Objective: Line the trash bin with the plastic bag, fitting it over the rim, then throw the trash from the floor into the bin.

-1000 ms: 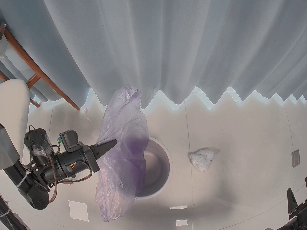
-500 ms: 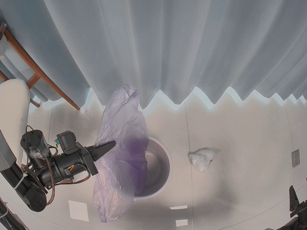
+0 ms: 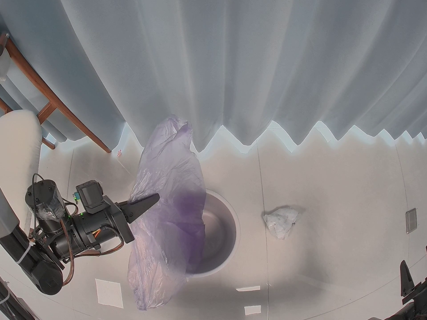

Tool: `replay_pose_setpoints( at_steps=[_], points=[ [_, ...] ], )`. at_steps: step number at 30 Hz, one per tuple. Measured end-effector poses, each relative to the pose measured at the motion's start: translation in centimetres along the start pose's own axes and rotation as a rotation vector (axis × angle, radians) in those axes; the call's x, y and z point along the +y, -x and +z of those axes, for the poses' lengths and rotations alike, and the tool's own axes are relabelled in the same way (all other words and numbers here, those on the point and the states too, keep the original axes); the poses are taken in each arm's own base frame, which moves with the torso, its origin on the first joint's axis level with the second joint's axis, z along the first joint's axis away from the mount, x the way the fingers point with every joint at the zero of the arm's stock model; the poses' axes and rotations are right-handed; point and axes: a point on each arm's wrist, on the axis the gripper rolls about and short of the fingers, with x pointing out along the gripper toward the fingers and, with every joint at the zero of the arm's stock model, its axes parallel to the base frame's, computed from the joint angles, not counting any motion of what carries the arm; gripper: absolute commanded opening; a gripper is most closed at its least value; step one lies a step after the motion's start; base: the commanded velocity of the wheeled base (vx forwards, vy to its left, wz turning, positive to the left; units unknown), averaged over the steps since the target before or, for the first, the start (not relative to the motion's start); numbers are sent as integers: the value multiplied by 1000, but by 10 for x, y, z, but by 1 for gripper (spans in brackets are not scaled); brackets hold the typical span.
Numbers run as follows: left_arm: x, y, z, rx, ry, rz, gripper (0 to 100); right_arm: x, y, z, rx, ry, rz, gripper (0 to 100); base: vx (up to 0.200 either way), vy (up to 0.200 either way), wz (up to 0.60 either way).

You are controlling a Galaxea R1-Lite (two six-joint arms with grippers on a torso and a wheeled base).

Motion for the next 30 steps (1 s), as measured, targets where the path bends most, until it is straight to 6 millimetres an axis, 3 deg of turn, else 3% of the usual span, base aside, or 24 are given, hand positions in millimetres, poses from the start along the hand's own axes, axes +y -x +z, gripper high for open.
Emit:
replay_pose_setpoints(
  at_steps=[10,16,20,23,30],
  points=[
    [-2,2,4,-17,-6,-2,0,-1,0,3,-34,-78,-33,100,0,0,0],
    [-3,3,6,-24,-10,-6,0,-1,3,31,-287,-29,-27,100,0,0,0],
    [-5,4,6,-25,-12,-11,0,0,4,40,-359,-13,-29,100,0,0,0],
    [-7,5,6,-25,-14,-17,0,1,2,39,-330,-5,-10,100,0,0,0],
    [-13,8,9,-38,-24,-30,0,4,-4,23,-81,-71,82,100,0,0,0]
  ],
)
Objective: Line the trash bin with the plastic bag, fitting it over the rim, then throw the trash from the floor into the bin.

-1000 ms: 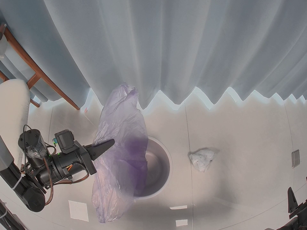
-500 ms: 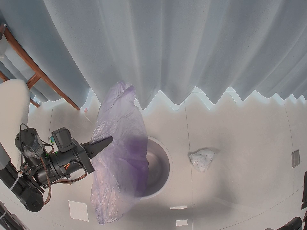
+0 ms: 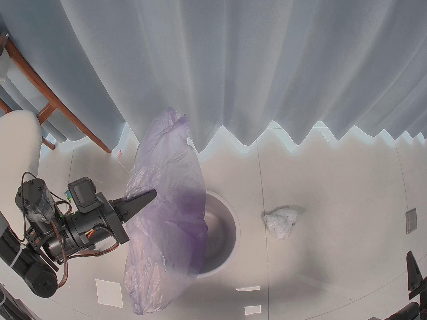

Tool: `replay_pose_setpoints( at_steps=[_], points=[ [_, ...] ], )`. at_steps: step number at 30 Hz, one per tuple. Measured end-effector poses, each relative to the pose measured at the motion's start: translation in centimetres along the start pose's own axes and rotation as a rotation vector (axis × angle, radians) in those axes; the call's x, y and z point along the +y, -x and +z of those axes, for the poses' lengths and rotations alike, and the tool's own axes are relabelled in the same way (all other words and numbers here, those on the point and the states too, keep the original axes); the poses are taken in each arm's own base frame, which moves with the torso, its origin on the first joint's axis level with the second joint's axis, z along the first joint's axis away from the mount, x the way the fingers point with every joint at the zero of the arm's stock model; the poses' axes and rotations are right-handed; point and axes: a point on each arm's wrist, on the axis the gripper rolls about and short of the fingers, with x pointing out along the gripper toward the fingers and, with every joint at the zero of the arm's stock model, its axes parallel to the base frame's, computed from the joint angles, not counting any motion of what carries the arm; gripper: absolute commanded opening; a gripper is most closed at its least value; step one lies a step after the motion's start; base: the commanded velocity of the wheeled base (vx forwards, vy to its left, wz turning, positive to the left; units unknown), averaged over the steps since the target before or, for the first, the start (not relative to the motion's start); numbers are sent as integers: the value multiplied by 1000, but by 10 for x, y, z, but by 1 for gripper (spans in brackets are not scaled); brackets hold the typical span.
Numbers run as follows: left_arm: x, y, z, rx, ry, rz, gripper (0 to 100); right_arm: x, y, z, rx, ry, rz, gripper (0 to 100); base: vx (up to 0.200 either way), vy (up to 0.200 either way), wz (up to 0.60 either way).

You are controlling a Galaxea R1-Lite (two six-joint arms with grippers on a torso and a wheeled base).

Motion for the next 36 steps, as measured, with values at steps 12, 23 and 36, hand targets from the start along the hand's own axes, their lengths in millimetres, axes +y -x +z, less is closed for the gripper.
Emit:
replay_pose_setpoints(
  at_steps=[12,23,36],
  points=[
    [-5,3,5,-21,-12,-13,0,5,-15,6,296,-266,260,100,0,0,0],
    [-6,4,6,-24,-14,-15,0,5,-40,1,558,-387,377,100,0,0,0],
    [-6,5,3,-13,-12,-17,0,14,-73,-5,823,-442,553,100,0,0,0]
  ],
)
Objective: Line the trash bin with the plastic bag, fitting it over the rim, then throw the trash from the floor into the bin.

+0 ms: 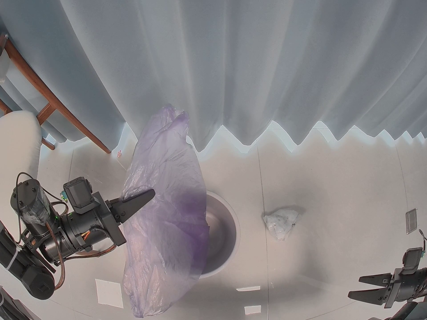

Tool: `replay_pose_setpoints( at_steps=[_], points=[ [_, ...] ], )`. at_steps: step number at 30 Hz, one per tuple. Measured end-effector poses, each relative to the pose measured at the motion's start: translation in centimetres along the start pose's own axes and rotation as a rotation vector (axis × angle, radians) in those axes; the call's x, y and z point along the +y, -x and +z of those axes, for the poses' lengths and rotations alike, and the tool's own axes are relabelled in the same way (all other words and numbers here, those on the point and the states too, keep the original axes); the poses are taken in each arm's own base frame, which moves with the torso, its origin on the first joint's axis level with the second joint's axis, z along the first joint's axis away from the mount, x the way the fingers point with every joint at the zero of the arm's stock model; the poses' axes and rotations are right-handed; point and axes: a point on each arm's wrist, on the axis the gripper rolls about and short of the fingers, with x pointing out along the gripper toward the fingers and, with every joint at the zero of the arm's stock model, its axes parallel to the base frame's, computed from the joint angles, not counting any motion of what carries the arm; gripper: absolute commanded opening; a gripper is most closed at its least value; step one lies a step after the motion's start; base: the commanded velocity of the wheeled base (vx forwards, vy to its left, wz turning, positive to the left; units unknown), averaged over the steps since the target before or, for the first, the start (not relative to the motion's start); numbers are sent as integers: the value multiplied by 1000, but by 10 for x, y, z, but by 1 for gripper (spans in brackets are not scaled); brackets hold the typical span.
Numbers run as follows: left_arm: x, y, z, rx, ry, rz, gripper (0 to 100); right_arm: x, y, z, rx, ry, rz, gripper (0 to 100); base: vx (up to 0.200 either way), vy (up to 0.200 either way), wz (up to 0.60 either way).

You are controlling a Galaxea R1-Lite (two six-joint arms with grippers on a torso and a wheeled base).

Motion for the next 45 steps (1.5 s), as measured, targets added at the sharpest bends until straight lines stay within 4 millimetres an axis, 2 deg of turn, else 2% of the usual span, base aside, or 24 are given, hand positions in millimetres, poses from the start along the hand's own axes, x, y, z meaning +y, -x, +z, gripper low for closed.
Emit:
replay_pose_setpoints(
  at_steps=[8,16,24,34,45],
  points=[
    [0,0,-2,8,3,1,0,-1,-20,6,137,9,47,100,0,0,0],
    [0,0,-4,18,7,0,0,4,-37,2,246,83,118,100,0,0,0],
    [1,-1,-6,26,12,2,0,7,-58,4,285,130,128,100,0,0,0],
    [0,-2,-8,35,16,-1,0,11,-79,-6,396,158,170,100,0,0,0],
    [-1,-2,-10,41,18,-5,0,17,-105,-12,426,214,184,100,0,0,0]
  ],
)
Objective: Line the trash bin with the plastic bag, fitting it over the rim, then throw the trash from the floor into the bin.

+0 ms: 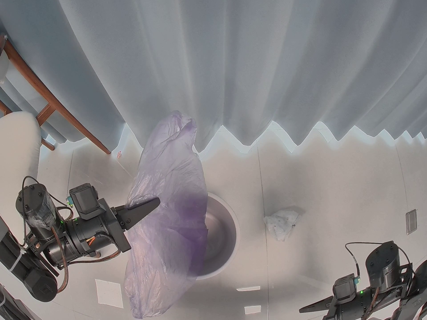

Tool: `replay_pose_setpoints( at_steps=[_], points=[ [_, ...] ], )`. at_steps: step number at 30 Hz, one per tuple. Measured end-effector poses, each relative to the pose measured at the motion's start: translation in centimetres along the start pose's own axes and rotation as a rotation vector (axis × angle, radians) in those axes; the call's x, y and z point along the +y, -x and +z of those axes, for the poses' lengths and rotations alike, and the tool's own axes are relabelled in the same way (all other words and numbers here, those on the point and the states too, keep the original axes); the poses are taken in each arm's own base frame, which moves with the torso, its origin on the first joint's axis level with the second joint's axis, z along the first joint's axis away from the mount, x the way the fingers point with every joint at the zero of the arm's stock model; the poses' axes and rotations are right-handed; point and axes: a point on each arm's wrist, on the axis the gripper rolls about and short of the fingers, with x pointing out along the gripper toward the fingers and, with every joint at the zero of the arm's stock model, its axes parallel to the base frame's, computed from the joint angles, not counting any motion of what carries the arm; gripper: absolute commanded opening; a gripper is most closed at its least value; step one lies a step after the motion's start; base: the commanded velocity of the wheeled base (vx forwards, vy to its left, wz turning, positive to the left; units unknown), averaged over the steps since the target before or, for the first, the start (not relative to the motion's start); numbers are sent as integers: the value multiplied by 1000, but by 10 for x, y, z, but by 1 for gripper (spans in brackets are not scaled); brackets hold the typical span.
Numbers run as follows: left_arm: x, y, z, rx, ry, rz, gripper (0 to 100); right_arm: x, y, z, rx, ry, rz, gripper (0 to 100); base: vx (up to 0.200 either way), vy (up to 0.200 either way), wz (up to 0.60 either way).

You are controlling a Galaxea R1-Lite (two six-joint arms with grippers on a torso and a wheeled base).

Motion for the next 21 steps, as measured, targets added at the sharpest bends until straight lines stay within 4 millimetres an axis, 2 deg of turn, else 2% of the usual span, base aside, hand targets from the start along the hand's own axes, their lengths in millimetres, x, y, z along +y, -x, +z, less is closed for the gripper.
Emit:
replay_pose_setpoints(
  at_steps=[10,21],
  points=[
    [1,0,0,-2,0,5,0,6,-31,16,-90,91,16,100,0,0,0],
    [2,0,1,-4,-1,8,0,15,-55,32,-271,17,49,100,0,0,0]
  ],
)
